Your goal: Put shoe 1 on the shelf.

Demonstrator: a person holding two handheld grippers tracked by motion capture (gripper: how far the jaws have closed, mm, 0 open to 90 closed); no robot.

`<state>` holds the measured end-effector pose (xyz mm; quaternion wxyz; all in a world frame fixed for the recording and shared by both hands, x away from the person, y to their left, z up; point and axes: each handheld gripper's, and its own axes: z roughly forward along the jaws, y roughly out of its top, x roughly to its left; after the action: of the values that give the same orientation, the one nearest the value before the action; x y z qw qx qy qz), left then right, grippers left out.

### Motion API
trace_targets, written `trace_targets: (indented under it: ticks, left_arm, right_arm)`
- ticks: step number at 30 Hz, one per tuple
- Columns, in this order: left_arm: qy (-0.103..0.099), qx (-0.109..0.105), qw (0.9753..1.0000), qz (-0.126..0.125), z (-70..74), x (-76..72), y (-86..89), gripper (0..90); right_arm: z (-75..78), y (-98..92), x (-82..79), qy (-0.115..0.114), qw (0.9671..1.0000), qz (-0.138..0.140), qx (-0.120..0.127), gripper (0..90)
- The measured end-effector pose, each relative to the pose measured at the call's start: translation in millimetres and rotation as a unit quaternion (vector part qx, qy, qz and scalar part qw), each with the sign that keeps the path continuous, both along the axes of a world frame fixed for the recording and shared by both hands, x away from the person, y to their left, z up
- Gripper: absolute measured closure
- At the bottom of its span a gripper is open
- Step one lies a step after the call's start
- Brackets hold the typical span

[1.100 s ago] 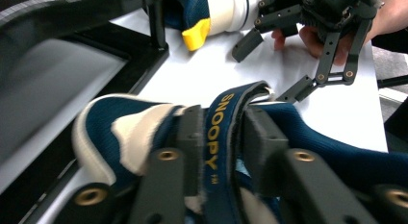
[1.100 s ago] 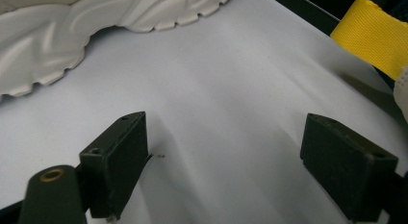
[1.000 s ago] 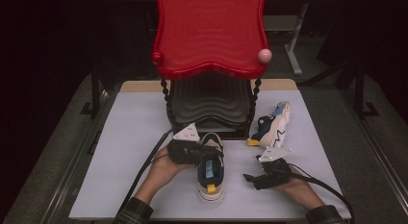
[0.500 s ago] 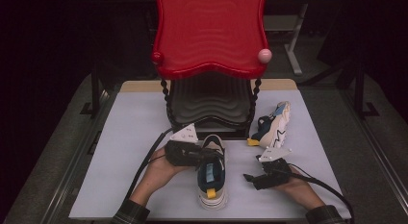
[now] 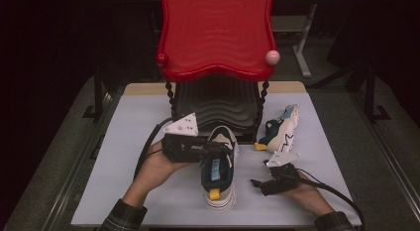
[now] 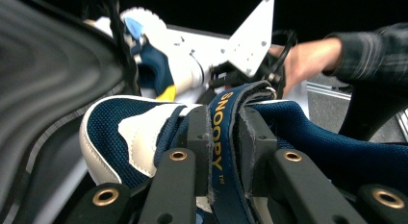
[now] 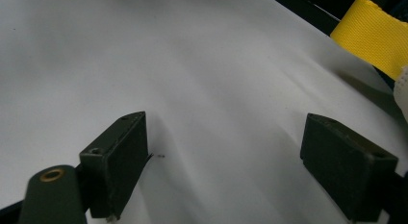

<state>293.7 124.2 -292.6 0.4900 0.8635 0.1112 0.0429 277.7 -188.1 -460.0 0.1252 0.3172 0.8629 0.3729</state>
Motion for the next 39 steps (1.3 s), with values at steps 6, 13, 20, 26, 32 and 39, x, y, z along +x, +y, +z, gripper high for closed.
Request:
trace_targets:
  ticks: [6,13,20,26,32,39]
  left_arm:
    - [-0.019,-0.01,0.9997,-0.013,32.9,-1.2,1.3,76.9]
    - [-0.041,-0.022,0.9987,-0.021,66.3,-3.5,2.6,76.9]
    - [-0.053,-0.033,0.9978,-0.022,88.2,-3.7,7.0,77.0]
    - [-0.066,-0.035,0.9969,-0.024,107.9,-5.0,9.3,77.1]
    - [-0.075,-0.043,0.996,-0.024,125.5,-5.3,12.3,77.2]
    - [-0.089,-0.051,0.9946,-0.019,147.2,-4.2,18.0,77.4]
  right_arm:
    - [0.5,1.0,-1.1,0.005,1.0,-0.005,0.005,16.1]
    - [0.0,0.0,0.0,-0.001,1.0,-0.001,0.0,16.1]
    - [0.0,-0.4,0.2,-0.002,1.0,0.0,-0.002,16.1]
    - [0.0,-0.2,0.1,-0.002,1.0,0.0,-0.001,16.1]
    - [-0.1,-0.2,0.2,-0.002,1.0,0.0,-0.001,16.1]
    - [-0.1,-0.5,0.5,-0.002,1.0,0.001,-0.003,16.1]
